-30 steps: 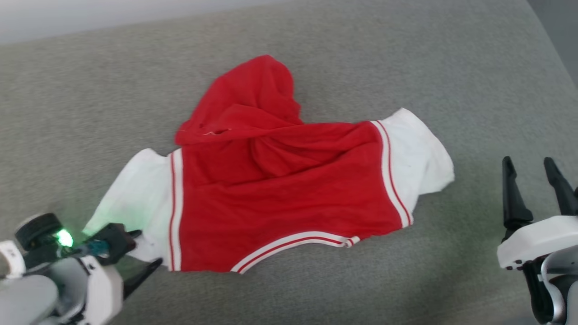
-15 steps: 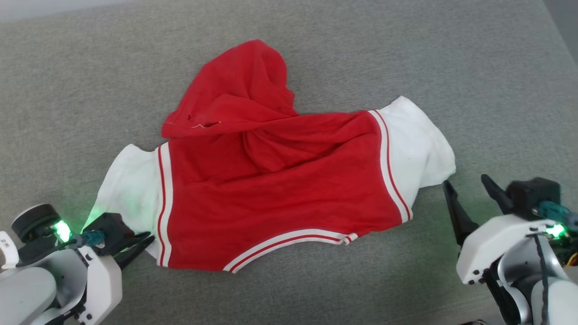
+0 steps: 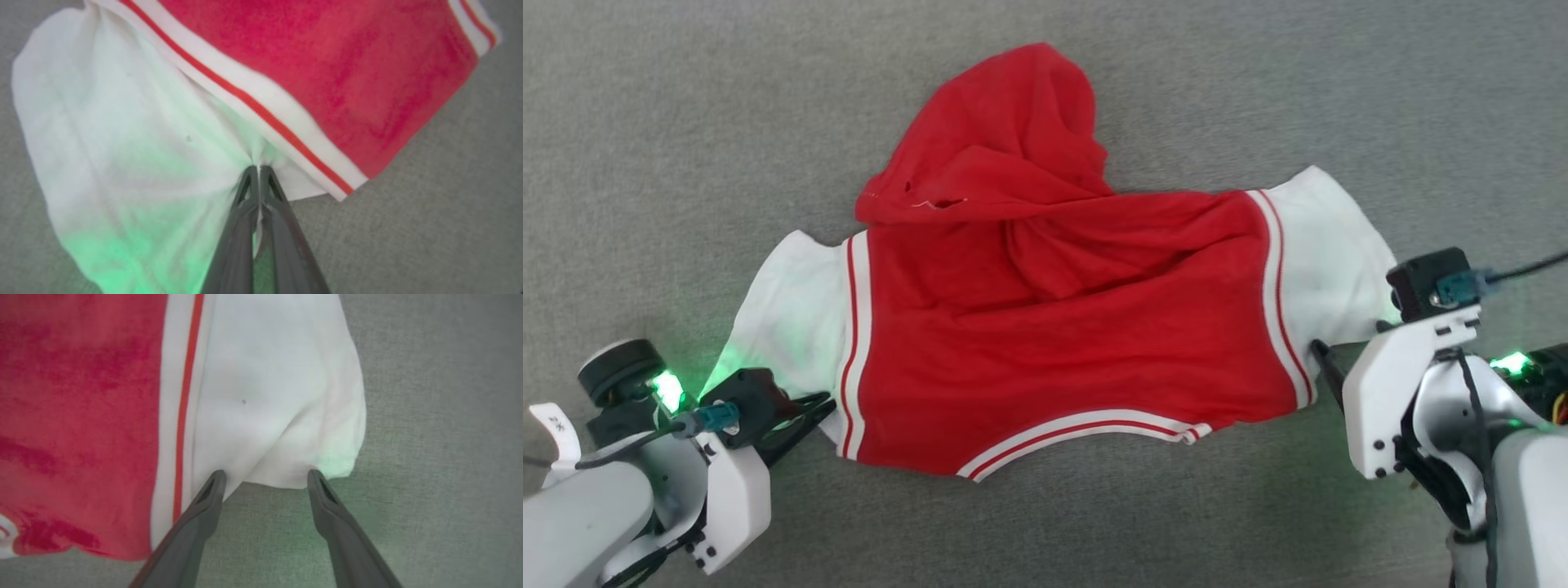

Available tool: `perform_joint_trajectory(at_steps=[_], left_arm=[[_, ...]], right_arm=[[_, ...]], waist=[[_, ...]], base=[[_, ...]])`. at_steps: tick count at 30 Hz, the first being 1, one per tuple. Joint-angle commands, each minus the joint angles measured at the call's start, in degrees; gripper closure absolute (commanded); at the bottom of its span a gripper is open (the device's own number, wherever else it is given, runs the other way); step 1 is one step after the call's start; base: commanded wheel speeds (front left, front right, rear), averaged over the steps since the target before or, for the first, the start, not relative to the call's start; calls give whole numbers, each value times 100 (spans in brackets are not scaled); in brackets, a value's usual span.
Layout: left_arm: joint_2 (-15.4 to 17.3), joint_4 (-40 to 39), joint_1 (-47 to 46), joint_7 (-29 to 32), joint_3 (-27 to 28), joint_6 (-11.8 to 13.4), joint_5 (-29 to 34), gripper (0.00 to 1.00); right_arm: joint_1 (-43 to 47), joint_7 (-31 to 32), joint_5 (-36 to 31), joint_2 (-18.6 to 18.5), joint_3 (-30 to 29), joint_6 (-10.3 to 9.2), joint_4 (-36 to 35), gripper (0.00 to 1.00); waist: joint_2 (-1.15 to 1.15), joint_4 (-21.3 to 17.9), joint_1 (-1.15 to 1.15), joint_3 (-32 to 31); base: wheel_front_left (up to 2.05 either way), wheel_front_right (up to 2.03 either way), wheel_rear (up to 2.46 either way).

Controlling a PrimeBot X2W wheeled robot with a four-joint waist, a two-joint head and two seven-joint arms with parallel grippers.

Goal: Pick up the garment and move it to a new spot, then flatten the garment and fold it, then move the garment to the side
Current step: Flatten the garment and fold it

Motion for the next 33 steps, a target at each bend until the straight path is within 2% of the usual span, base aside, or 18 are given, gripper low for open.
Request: perform_joint_trajectory(at_steps=[1,4,8,9,11,12,16,19,20,22,26,33], left_arm=[[-361,125,180,131,-232,5,60,100],[-444,152,105,74,-235,7,70,100],[-568,253,36,3,-233,10,-12,100],[-598,274,14,-13,-232,10,-55,100],[-653,306,0,-28,-231,10,-131,100],[-675,326,-2,-44,-230,10,-186,100],[-735,367,1,-204,-202,10,-422,100],[-707,362,-75,-600,-157,9,-1027,100],[-707,362,-75,-600,-157,9,-1027,100],[-637,295,-158,-969,-132,9,-1489,100],[-544,21,-400,-1319,-119,9,-2179,100],[-280,-651,-712,-1528,68,9,-3136,100]], right_arm=[[-79,49,51,31,-10,-12,50,0],[-202,245,150,1,40,-12,366,0],[-319,189,201,49,126,-8,742,0],[-351,156,191,63,133,-8,827,32],[-382,153,143,23,225,-8,985,80],[-382,151,135,5,233,-8,1061,100],[-423,37,68,-139,190,-20,1129,100],[-477,-296,212,-159,98,-20,896,100],[-477,-296,212,-159,98,-20,896,100],[-417,-638,467,-170,-17,-16,611,100],[-316,-931,733,-237,-315,-13,198,100],[-226,-969,1182,-190,-746,-12,-458,100]], waist=[[0,59,0,61],[0,138,0,125],[0,198,0,163],[0,208,0,165],[0,227,0,146],[0,238,0,128],[0,280,0,-1],[0,314,0,-203],[0,314,0,-203],[0,392,0,-409],[0,462,0,-671],[0,579,0,-944]], base=[[0,0,0],[0,0,0],[0,0,0],[0,0,0],[0,0,0],[0,0,0],[0,0,0],[0,0,0],[0,0,0],[0,0,0],[0,0,0],[0,0,0]])
